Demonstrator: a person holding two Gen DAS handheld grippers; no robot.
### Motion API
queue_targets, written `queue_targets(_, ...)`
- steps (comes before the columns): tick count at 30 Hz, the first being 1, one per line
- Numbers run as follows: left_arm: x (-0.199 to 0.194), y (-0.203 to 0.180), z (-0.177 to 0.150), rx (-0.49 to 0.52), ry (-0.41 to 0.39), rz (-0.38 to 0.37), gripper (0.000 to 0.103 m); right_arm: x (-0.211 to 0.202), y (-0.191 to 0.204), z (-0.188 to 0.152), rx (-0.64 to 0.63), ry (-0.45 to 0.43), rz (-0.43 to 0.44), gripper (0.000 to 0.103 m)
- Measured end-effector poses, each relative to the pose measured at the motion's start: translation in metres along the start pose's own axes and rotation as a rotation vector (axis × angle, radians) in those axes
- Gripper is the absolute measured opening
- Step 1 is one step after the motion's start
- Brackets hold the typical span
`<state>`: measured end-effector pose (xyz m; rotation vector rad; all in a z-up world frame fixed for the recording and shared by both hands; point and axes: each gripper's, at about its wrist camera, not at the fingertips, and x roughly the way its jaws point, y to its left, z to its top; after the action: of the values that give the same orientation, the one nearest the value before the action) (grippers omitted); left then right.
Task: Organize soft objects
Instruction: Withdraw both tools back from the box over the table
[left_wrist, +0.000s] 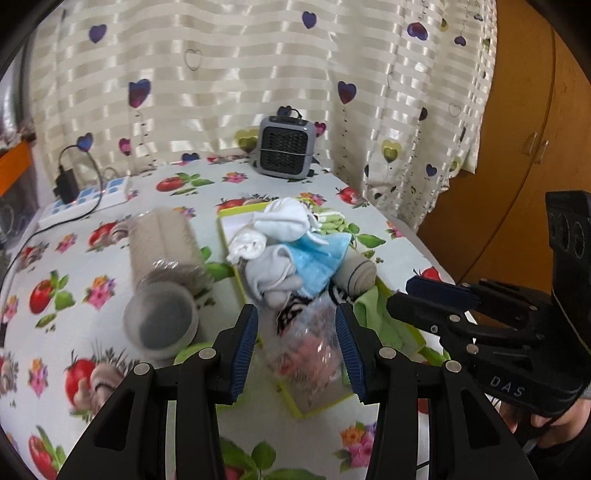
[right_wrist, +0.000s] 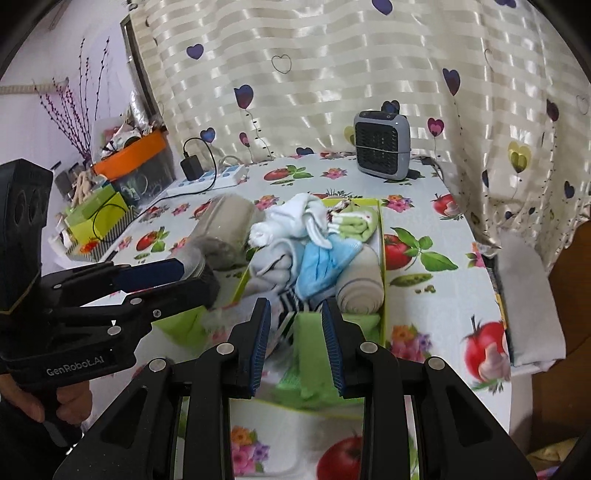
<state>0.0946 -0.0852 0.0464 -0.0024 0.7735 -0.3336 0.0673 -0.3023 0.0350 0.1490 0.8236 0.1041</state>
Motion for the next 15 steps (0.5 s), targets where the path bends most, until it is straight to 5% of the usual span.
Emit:
queue_targets(6, -0.014, 0.002, -0.022, -0.026, -0.004, 0.038, 0.043, -0.007, 0.020, -0.019, -0.030, 0.003, -0.010, 0.031)
queue_targets(9, -0.019, 0.006, -0.031, -0.047, -0.001, 0.050, 0.043, -0.008, 0.027, -0.028, -0.039, 0.011, -0.015, 0.047)
queue_targets(15, -0.028, 0.012, -0.045, -0.078, 0.001, 0.075, 0.043, -0.014, 0.039, -0.038, -0.056, 0.010, -0.029, 0.047)
